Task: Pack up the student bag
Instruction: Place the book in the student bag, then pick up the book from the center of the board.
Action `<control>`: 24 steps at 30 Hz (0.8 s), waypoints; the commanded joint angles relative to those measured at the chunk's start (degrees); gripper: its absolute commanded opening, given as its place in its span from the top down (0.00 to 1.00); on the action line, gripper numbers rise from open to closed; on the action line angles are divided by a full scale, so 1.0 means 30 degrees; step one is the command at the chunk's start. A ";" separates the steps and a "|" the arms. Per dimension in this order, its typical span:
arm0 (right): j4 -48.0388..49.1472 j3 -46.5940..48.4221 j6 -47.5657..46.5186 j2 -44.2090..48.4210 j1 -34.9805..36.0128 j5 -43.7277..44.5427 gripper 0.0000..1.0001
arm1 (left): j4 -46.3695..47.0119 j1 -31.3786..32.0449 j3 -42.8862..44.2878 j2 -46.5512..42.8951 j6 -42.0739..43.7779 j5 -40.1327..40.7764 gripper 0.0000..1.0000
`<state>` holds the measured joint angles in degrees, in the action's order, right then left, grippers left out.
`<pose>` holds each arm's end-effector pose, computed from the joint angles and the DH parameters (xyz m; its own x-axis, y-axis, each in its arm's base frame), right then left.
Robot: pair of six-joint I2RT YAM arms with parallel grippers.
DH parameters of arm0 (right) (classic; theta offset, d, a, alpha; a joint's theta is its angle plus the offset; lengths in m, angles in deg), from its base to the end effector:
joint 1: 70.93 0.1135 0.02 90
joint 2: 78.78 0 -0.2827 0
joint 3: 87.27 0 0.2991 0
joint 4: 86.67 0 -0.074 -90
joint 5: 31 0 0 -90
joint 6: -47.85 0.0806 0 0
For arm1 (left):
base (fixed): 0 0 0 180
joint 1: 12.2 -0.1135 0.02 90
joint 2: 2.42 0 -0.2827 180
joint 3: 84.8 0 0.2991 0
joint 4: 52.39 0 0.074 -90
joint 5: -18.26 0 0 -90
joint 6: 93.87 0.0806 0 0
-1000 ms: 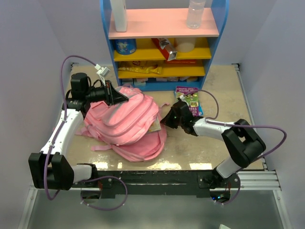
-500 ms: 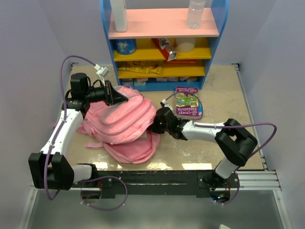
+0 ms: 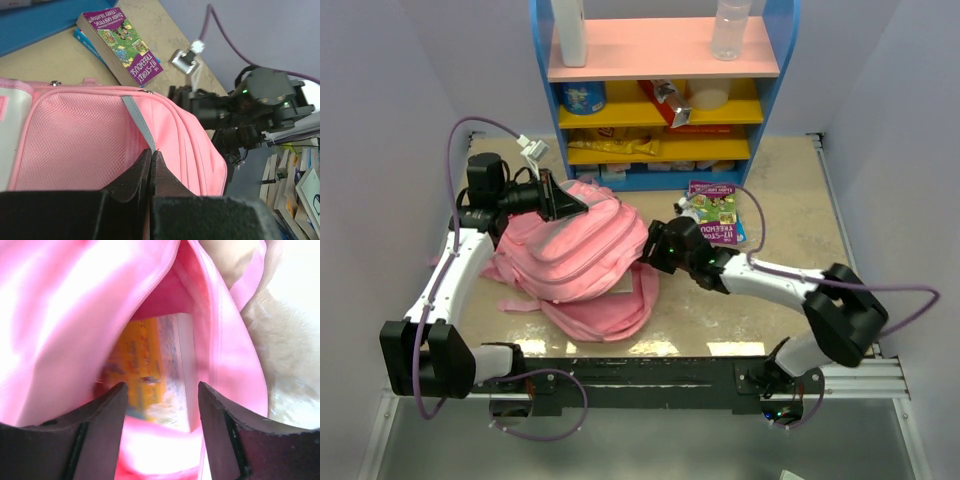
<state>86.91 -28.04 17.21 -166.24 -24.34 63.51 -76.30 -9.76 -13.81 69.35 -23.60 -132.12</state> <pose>0.2781 0.2848 0.1667 -0.7840 0.4194 -0.4577 -0.0103 0.7285 0.6850 0.3308 -0.0842 0.3304 -0.6663 -0.1386 -0.7327 0.6217 0.4392 -0.6485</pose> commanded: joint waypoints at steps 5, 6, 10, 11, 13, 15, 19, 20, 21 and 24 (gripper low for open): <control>0.0569 -0.5098 0.2653 0.6094 -0.4212 0.0605 0.35 | 0.2355 -0.0109 0.0760 -0.0720 -0.0251 -0.1113 1.00; 0.0685 -0.5424 0.2860 0.6329 -0.4685 0.0199 0.34 | 0.2326 -0.0109 0.0731 -0.0719 -0.0280 -0.1114 1.00; 0.2088 -0.6510 0.3798 0.6420 -0.5948 -0.0304 0.25 | 0.2296 -0.0109 0.0731 -0.0748 -0.0222 -0.1085 1.00; 0.2354 -0.6830 0.4206 0.6332 -0.6152 -0.0216 0.23 | 0.2267 -0.0109 0.0702 -0.0720 -0.0222 -0.1142 1.00; 0.3753 -0.7300 0.4793 0.6186 -0.6183 0.0134 0.20 | 0.2267 -0.0109 0.0672 -0.0719 -0.0251 -0.1114 1.00; 0.4754 -0.8003 0.6051 0.5834 -0.6184 0.0457 0.18 | 0.2267 -0.0109 0.0643 -0.0720 -0.0280 -0.1172 1.00; 0.7476 -0.8854 0.7870 0.4722 -0.6213 0.1043 0.11 | 0.2179 -0.0109 0.0614 -0.0690 -0.0163 -0.1231 1.00; 0.7483 -0.8855 0.8365 0.4546 -0.6155 0.1827 0.10 | 0.2150 -0.0109 0.0614 -0.0690 -0.0163 -0.1289 1.00; 0.7396 -0.8826 0.8602 0.4399 -0.6125 0.2212 0.10 | 0.2150 -0.0109 0.0614 -0.0690 -0.0163 -0.1289 1.00; 0.7716 -0.8913 0.9306 0.4282 -0.6008 0.3762 0.10 | 0.2121 -0.0109 0.0526 -0.0661 -0.0104 -0.1377 1.00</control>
<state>103.94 -54.53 39.28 -153.41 -42.72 66.92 -76.00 -9.87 -13.86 69.35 -23.62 -132.49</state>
